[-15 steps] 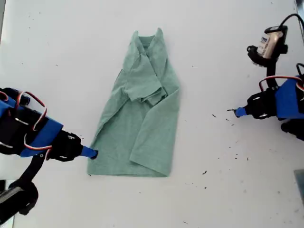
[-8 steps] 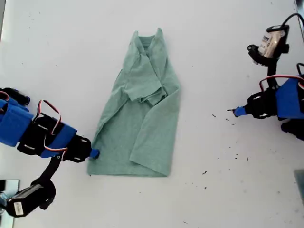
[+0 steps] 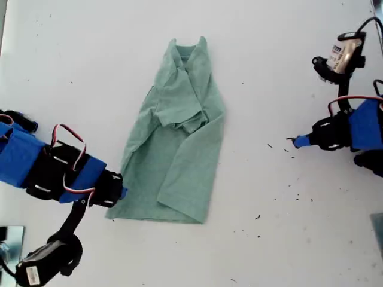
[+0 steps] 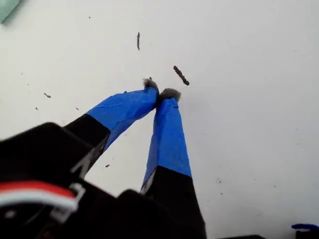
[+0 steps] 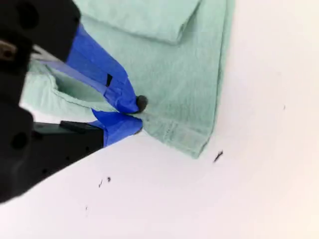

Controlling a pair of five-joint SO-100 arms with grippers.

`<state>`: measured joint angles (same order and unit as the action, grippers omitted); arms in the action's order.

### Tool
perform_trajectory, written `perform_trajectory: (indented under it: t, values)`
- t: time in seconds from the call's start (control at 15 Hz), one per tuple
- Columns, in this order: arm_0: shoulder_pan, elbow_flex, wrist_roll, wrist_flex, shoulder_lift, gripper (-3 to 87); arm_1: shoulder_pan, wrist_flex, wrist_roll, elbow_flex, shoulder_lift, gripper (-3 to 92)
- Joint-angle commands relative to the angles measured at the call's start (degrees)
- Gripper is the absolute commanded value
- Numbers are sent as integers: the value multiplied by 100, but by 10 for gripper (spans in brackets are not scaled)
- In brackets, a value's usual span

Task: Fold t shirt

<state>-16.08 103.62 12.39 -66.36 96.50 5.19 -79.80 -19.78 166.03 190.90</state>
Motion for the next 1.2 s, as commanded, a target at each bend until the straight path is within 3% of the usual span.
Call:
perform_trajectory:
  t: [0.0,0.2,0.47,0.53,0.6,0.73,0.87,1.0,1.13]
  values:
    - [299,-2101,-554,-343,-870,-1,-70,-105,26,-9,70,25]
    - [598,-4430,-1195,-483,-2602,-1,-88,-123,62,0,132,25]
    - [905,-4685,-1661,202,-3120,18,-176,-167,158,35,229,25]
    - [940,-4685,-2206,598,-3296,236,-185,-176,167,35,246,25]
    - [923,-4878,-2663,712,-3489,274,-185,-176,167,62,272,25]
    - [932,-4790,-2760,167,-2856,289,-167,-193,167,88,360,25]
    - [1081,-4676,-2856,-721,-1819,272,-158,-211,149,79,396,25]
    - [1169,-3190,-2575,-1002,-141,150,-158,-211,158,79,396,25]
    - [1204,765,-1512,-44,2619,68,-167,-220,158,70,404,25]
